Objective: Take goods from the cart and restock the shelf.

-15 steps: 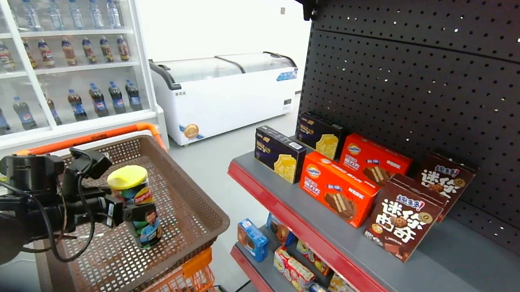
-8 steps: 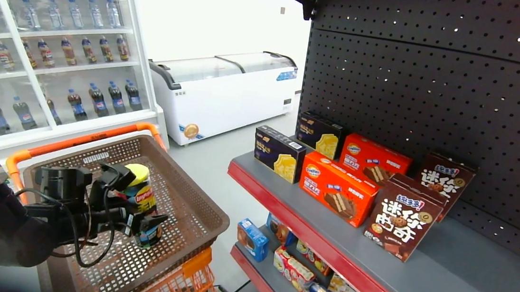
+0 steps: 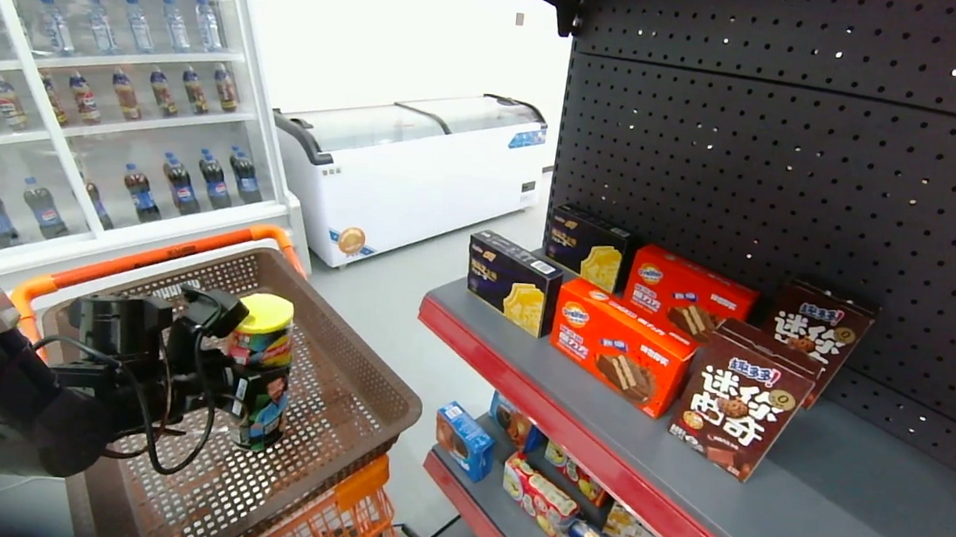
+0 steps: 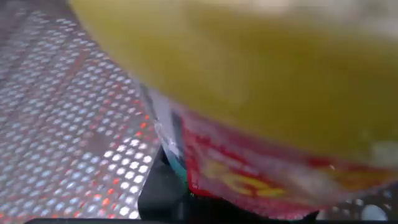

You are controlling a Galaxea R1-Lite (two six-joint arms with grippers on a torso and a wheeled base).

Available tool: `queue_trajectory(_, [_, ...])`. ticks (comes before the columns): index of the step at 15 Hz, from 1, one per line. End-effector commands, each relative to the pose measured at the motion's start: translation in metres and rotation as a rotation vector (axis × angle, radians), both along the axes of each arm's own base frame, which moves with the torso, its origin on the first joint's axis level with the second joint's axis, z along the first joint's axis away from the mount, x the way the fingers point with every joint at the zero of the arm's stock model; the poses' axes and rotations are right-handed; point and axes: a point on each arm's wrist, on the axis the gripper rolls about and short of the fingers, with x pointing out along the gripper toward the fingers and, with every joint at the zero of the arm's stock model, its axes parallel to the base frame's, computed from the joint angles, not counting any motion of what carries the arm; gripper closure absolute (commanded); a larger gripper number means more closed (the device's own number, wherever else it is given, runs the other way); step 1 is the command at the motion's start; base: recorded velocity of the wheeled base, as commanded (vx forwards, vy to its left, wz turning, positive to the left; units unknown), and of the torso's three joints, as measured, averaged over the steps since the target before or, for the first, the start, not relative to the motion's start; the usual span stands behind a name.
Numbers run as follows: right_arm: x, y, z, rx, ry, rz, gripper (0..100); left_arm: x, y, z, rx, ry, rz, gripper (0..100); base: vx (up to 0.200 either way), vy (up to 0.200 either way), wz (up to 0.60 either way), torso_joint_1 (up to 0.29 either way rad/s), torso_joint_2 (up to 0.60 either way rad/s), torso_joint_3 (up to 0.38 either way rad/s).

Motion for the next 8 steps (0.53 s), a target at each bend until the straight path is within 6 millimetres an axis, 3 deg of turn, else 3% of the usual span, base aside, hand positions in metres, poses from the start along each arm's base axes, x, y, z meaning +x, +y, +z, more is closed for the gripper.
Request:
queue_trajectory(1, [0.000,0.000,0.000,0.000,0.001,0.001,0,-0.002,-0.003,0.031,0.023,-0.091,0.033,100,0.000,0.000,0.00,0.000,0.00,0.000])
queue_trajectory(2, [0.000,0.000,0.000,0.000,0.001,0.001,0,-0.007,-0.013,0.058,0.007,-0.167,0.079,100,0.000,0.000,0.00,0.000,0.00,0.000])
queue_trajectory(3, [0.000,0.000,0.000,0.000,0.001,0.001,0,-0.012,-0.016,0.072,-0.008,-0.205,0.105,100,0.000,0.000,0.00,0.000,0.00,0.000])
queue_trajectory(4, [0.000,0.000,0.000,0.000,0.001,0.001,0,-0.026,-0.024,0.103,-0.051,-0.291,0.150,100,0.000,0.000,0.00,0.000,0.00,0.000])
queue_trajectory(5, [0.000,0.000,0.000,0.000,0.001,0.001,0,-0.031,-0.026,0.113,-0.075,-0.315,0.166,100,0.000,0.000,0.00,0.000,0.00,0.000])
queue_trajectory(6, [0.000,0.000,0.000,0.000,0.001,0.001,0,-0.051,-0.029,0.139,-0.114,-0.384,0.206,100,0.000,0.000,0.00,0.000,0.00,0.000])
queue_trajectory(8, [0.000,0.000,0.000,0.000,0.002,0.001,0,-0.073,-0.032,0.155,-0.123,-0.438,0.196,100,0.000,0.000,0.00,0.000,0.00,0.000])
